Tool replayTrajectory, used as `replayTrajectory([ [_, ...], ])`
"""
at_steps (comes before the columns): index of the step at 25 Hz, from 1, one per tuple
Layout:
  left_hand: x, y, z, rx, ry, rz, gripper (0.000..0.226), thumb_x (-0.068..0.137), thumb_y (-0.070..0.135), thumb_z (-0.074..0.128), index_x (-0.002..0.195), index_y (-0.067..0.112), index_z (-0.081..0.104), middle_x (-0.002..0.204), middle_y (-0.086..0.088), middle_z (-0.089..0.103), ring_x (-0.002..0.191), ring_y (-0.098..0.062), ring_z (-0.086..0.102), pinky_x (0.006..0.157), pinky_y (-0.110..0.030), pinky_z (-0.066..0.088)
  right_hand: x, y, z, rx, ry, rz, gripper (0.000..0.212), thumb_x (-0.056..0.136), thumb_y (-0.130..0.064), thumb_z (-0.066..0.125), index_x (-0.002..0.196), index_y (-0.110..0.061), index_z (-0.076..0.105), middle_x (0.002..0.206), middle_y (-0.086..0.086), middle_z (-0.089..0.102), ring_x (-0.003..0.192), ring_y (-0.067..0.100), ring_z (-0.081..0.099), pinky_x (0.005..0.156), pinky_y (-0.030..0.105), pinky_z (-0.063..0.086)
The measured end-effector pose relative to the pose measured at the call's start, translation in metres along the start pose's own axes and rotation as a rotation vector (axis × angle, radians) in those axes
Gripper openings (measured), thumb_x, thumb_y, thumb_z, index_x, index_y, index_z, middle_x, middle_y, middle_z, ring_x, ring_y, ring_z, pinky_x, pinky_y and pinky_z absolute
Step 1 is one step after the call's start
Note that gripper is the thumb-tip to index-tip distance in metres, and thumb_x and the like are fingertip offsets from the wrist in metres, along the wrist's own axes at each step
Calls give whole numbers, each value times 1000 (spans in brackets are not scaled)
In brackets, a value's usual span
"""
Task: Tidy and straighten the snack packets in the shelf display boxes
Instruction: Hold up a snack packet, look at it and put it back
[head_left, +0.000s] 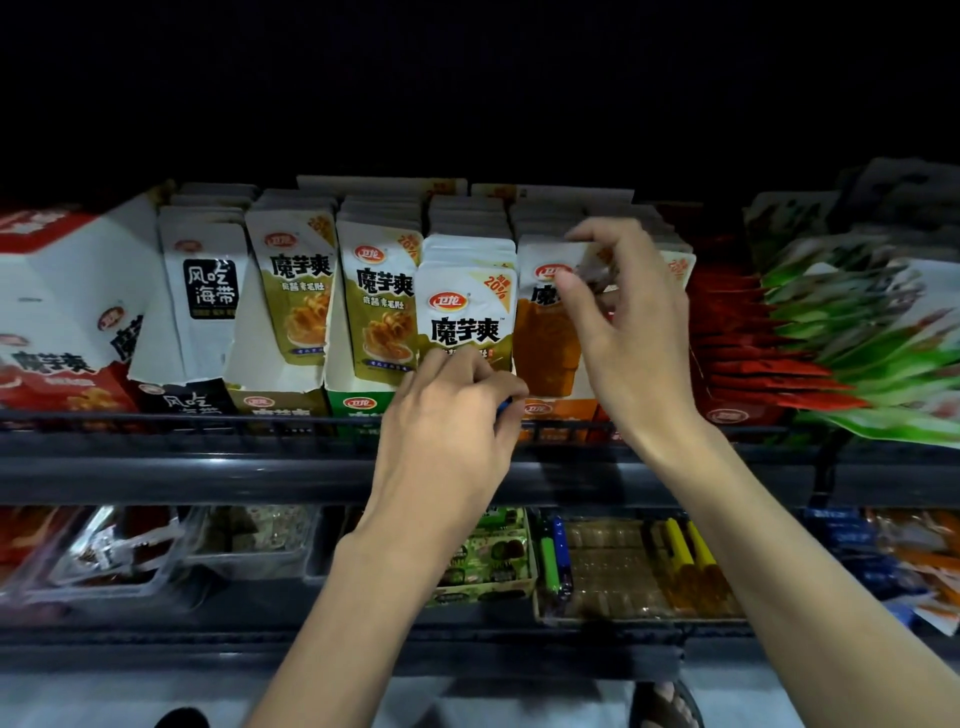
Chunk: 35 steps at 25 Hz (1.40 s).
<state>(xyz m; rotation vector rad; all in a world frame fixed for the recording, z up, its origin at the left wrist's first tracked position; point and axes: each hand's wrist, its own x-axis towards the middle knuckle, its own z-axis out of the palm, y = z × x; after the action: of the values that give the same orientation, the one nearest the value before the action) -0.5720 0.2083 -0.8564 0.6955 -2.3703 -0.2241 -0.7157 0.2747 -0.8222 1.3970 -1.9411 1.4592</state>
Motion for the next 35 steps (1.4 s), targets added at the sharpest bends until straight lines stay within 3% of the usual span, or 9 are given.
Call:
replayTrajectory([
  [3, 1, -1, 0, -33, -31, -6, 18, 88, 28, 67, 105, 26, 75, 89, 7, 55, 93, -16, 49, 79, -31, 41, -2, 10, 10, -156, -82, 27, 37, 94, -6, 63, 128, -15, 53, 110, -4, 42, 95, 4, 45, 80, 12, 41],
  [7, 0, 0, -3, -84, -53, -16, 20, 89, 28, 67, 108, 26, 73, 93, 6, 56, 98, -15, 48, 85, -32, 42, -4, 18, 18, -334, -98, 25, 73, 79, 11, 69, 141, -17, 43, 133, 11, 37, 124, 21, 40, 90, 5, 31],
  [11, 0, -1, -4, -116, -62, -9, 19, 90, 28, 66, 108, 26, 73, 93, 6, 55, 98, -14, 47, 86, -31, 42, -4, 17, 24, -495, -82, 24, 94, 68, 18, 69, 145, -23, 36, 145, 13, 26, 135, 26, 28, 92, 18, 29],
  [21, 0, -4, -5, -167, -82, -12, 20, 91, 29, 65, 109, 26, 72, 93, 7, 53, 100, -14, 48, 88, -34, 44, -2, 14, 24, -556, -124, 36, 100, 63, 28, 62, 146, -21, 36, 151, 14, 20, 140, 29, 19, 92, 29, 43],
  [24, 0, -5, -5, -181, -85, -18, 18, 91, 29, 64, 107, 26, 72, 94, 7, 54, 100, -13, 49, 88, -34, 44, -2, 12, 24, -562, -128, 44, 102, 62, 30, 59, 146, -23, 36, 152, 13, 20, 142, 29, 17, 93, 24, 35],
  [29, 0, -8, -7, -252, -67, -36, 15, 93, 26, 60, 102, 24, 71, 101, 10, 64, 101, -10, 55, 87, -36, 49, -1, 10, 19, -469, -101, 70, 97, 65, 29, 58, 145, -22, 39, 151, 12, 23, 142, 25, 19, 100, 17, 26],
  [32, 0, -9, -12, -324, 39, -64, 13, 93, 21, 60, 98, 22, 72, 94, 12, 67, 87, -7, 61, 75, -32, 53, -2, 0, 10, -309, 28, 7, 71, 77, 19, 62, 139, -14, 49, 140, 13, 36, 132, 19, 32, 102, 8, 26],
  [35, -1, -7, -23, -421, 264, -160, 11, 95, 18, 59, 98, 19, 70, 86, 10, 66, 75, -3, 59, 64, -19, 46, -1, -15, 0, -161, 125, -125, 40, 89, 5, 60, 127, -8, 61, 118, 7, 48, 110, 6, 41, 91, 7, 32],
])
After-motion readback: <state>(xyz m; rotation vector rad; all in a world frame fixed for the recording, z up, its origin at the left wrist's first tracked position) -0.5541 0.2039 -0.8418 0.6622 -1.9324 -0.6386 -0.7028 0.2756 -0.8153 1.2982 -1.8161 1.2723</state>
